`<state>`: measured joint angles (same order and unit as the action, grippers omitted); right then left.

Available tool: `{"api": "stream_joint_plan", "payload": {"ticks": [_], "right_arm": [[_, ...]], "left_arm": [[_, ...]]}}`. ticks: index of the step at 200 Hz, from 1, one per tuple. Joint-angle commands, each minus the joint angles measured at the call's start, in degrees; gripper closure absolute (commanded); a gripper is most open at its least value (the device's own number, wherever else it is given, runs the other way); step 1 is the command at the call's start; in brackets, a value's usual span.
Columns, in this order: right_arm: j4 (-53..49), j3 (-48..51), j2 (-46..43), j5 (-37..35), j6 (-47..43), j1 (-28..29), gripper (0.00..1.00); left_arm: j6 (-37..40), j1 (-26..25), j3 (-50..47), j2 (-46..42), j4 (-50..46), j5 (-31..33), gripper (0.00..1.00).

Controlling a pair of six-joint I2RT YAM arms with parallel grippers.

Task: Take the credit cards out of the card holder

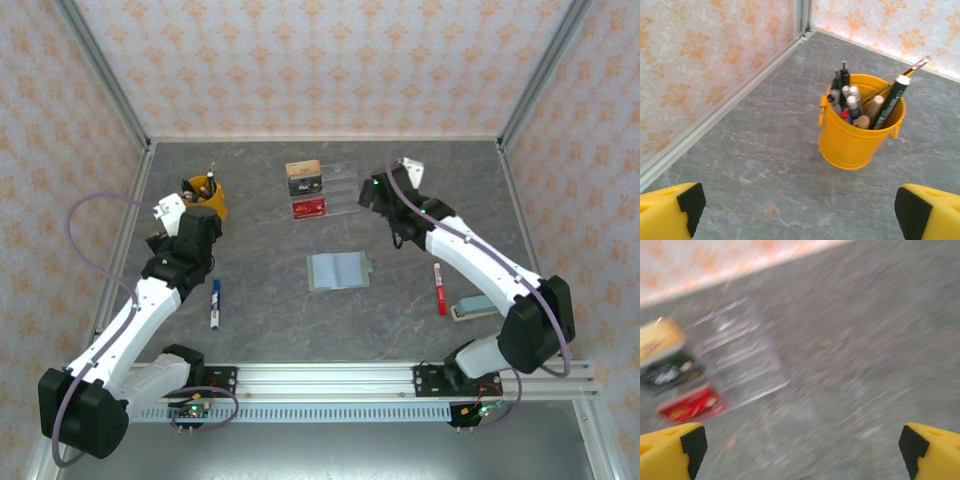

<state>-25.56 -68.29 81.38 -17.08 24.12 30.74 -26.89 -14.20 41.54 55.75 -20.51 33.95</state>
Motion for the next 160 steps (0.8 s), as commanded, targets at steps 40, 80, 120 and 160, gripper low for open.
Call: {"api": "stream_joint_plan", "payload": {"ticks": [40, 80, 120, 160], "right_arm": [[11.2, 16.9, -6.6, -22.1, -8.7, -12.3, 0.00], [31.8, 32.4, -8.6, -19.1, -17.6, -17.2, 0.00], [44.9, 39.6, -5.2, -15.8, -21.6, -20.7, 0.00], [57.9, 43.2, -4.0, -6.0, -23.3, -24.3, 0.00]], "left_arm": [[16.0, 0.6, -14.7, 1.5, 24.4, 5.7, 0.00], [22.1, 2.8, -20.7, 4.9, 39.5, -3.6, 0.00], [25.0, 6.4, -22.9, 11.0, 51.3, -13.1, 0.00], [28.3, 7.8, -23.3, 15.3, 59.6, -22.7, 0.00]]}}
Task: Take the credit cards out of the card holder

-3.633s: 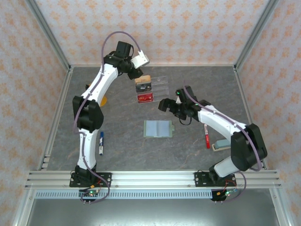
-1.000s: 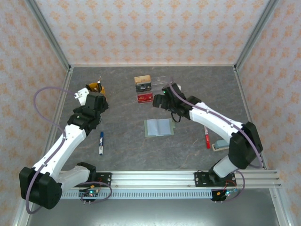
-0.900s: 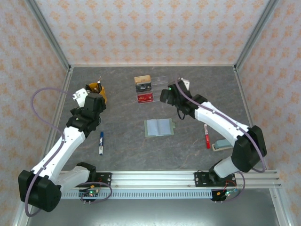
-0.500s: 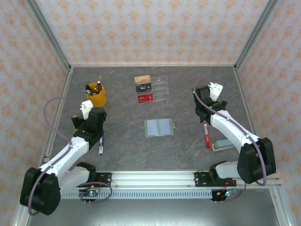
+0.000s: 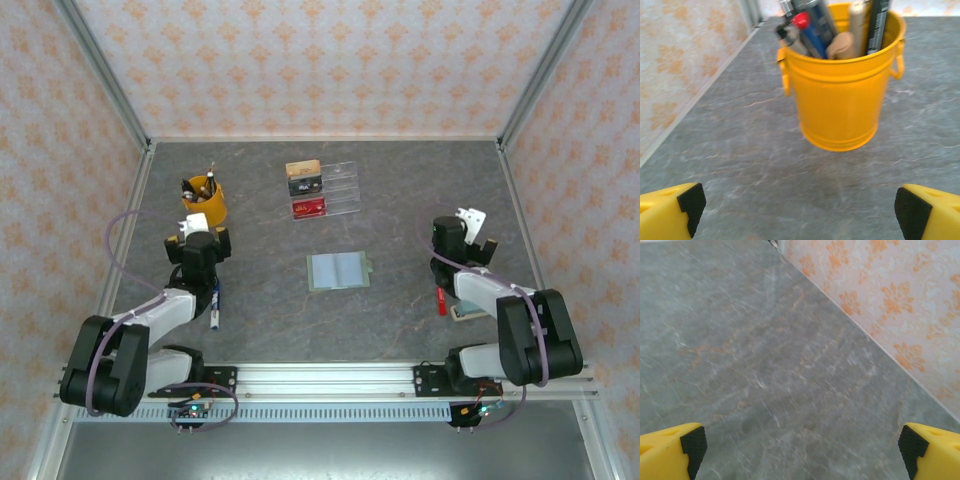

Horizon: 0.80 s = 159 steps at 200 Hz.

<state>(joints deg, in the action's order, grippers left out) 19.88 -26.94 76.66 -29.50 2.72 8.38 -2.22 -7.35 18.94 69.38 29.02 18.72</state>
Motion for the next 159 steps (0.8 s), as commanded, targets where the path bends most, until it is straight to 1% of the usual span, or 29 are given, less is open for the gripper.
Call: {"api": "stream_joint_plan", "payload": {"ticks": [1, 28, 45, 80, 92, 105, 159], "right_arm": [[12.7, 1.9, 0.8, 6.6, -2.0, -2.0, 0.00], [21.2, 4.1, 3.5, 11.7, -4.0, -2.9, 0.00], [25.3, 5.0, 6.3, 13.4, -4.4, -2.9, 0.00], [29.1, 4.8, 10.8, 15.1, -5.4, -2.9, 0.00], [28.2, 4.8, 10.5, 15.2, -5.2, -2.9, 0.00], [27.7, 4.5, 10.6, 15.2, -5.1, -2.9, 0.00], [26.3, 3.6, 10.7, 16.4, -4.2, -4.0, 0.00]], "left_arm": [[3.7, 0.9, -0.7, 1.8, 10.2, -7.7, 0.00], [4.5, 2.0, -0.4, 5.9, 14.8, -11.3, 0.00], [4.2, 2.6, 0.7, 9.2, 16.1, -11.2, 0.00], [3.0, 3.1, 3.5, 15.4, 16.6, -9.2, 0.00], [2.8, 3.0, 3.5, 16.1, 17.2, -8.7, 0.00], [2.9, 3.0, 4.4, 16.4, 15.7, -8.2, 0.00], [2.2, 3.7, 4.9, 16.4, 14.8, -8.8, 0.00]]}}
